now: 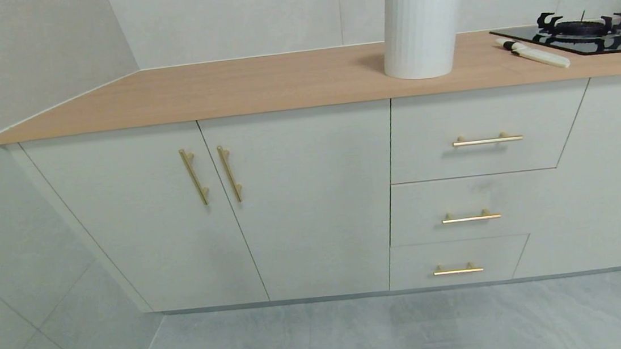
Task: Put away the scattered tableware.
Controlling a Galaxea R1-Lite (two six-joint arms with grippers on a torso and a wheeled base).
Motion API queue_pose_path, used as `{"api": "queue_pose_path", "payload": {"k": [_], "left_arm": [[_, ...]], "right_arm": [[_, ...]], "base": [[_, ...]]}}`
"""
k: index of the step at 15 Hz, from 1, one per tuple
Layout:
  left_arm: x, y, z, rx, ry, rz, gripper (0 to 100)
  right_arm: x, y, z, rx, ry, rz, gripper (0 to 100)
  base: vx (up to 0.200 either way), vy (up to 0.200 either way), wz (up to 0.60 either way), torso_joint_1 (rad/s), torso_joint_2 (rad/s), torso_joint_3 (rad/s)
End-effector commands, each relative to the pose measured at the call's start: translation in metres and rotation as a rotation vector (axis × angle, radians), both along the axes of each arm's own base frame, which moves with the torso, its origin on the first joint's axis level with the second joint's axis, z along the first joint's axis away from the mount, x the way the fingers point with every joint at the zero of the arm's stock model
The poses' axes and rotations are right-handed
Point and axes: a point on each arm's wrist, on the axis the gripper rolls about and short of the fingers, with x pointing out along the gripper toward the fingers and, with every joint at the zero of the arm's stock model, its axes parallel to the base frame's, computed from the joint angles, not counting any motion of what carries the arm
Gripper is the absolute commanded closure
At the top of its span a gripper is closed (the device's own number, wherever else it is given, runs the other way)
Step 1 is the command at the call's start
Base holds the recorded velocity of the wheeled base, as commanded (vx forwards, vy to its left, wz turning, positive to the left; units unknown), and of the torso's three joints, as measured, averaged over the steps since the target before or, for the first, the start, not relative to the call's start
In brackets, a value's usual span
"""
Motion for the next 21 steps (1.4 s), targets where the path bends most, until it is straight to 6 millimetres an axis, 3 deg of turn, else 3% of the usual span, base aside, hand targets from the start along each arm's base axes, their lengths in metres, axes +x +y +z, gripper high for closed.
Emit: {"api": "queue_pose_path", "payload": {"k": [1, 3, 7, 9, 17, 21], "left_arm": [[0.0, 0.0, 0.0, 0.0, 0.001, 0.0, 0], [0.0, 0.0, 0.0, 0.0, 0.001, 0.002, 0], [0.0, 0.0, 0.0, 0.0, 0.003, 0.0, 0], [0.0, 0.0, 0.0, 0.0, 0.001, 0.002, 0], [0.0, 0.0, 0.0, 0.0, 0.001, 0.0, 0], [0.0, 0.0, 0.0, 0.0, 0.001, 0.0, 0]], "right_arm": [[-0.076, -0.005, -0.04, -0.055, -0.153, -0.047, 0], [-0.098, -0.006, -0.062, -0.055, -0.147, -0.033, 0], [-0.093, -0.005, -0.105, -0.03, -0.083, -0.106, 0], [-0.089, -0.004, -0.113, -0.009, -0.114, -0.093, 0], [-0.085, 0.003, -0.128, -0.012, 0.008, 0.246, 0], [-0.085, 0.003, -0.129, -0.021, 0.019, 0.264, 0]], "base": [[0.0, 0.0, 0.0, 0.0, 0.0, 0.0], [0.0, 0.0, 0.0, 0.0, 0.0, 0.0], [0.0, 0.0, 0.0, 0.0, 0.0, 0.0], [0.0, 0.0, 0.0, 0.0, 0.0, 0.0], [0.0, 0.0, 0.0, 0.0, 0.0, 0.0], [0.0, 0.0, 0.0, 0.0, 0.0, 0.0]]}}
